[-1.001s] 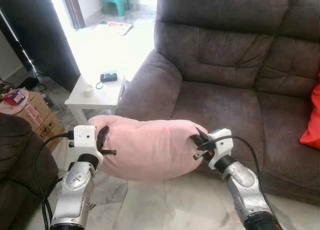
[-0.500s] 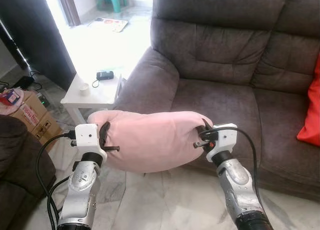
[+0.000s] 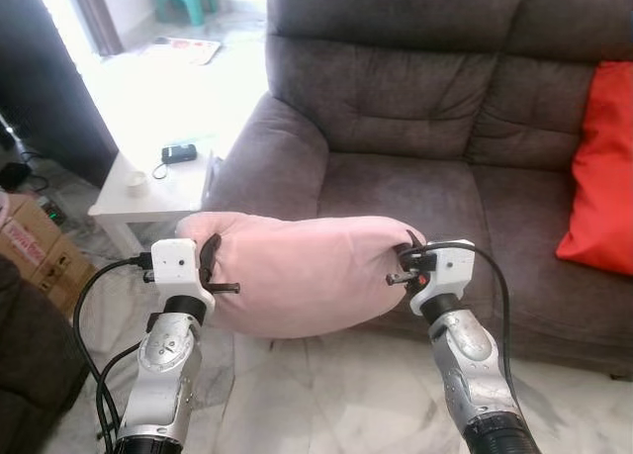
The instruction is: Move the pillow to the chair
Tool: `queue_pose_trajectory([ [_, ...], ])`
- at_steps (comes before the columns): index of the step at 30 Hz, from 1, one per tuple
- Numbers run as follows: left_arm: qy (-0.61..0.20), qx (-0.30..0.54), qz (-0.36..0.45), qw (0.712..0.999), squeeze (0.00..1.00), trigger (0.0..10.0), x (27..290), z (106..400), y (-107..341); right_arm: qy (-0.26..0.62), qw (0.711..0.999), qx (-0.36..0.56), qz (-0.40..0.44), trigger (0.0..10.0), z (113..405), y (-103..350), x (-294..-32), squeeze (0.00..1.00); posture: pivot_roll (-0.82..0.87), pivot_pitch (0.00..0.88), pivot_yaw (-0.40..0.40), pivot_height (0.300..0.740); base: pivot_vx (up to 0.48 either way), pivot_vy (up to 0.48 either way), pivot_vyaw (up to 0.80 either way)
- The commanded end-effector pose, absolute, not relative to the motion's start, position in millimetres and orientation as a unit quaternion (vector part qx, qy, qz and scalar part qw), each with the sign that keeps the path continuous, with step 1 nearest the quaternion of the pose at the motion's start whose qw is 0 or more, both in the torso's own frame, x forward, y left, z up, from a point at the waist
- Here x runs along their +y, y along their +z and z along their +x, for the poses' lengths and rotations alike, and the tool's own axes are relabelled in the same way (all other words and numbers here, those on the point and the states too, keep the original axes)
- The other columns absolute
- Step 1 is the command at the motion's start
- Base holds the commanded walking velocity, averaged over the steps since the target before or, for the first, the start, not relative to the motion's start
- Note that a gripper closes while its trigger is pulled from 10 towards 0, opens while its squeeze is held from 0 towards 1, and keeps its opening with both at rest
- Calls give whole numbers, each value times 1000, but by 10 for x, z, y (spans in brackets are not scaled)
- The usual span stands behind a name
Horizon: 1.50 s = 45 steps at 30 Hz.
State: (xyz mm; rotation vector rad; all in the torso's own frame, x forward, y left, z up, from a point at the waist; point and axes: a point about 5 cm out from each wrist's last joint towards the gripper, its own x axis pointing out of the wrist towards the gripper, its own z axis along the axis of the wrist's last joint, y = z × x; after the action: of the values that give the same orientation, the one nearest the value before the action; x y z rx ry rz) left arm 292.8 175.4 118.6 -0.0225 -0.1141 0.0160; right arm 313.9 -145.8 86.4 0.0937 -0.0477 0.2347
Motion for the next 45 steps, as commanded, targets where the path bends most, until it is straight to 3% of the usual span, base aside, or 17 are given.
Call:
queue_pose_trajectory([
  [1,19,-82,1,996,0,10000,1817,2928,1264,110,990,-67,53,10000,3205,1071,-1466,0,112,62,-2,740,0,0,-788],
  [24,5,-90,24,996,0,10000,1798,2933,1309,109,990,-73,53,10000,3267,1122,-1448,0,119,86,-6,740,0,24,-767],
  [35,1,-95,25,995,0,10000,1792,2935,1321,110,989,-84,57,10000,3278,1157,-1413,0,119,88,-4,740,0,-348,0],
  [45,1,-98,21,995,0,10000,1792,2944,1330,109,989,-83,56,10000,3292,1164,-1418,0,120,87,-5,740,0,0,-730],
])
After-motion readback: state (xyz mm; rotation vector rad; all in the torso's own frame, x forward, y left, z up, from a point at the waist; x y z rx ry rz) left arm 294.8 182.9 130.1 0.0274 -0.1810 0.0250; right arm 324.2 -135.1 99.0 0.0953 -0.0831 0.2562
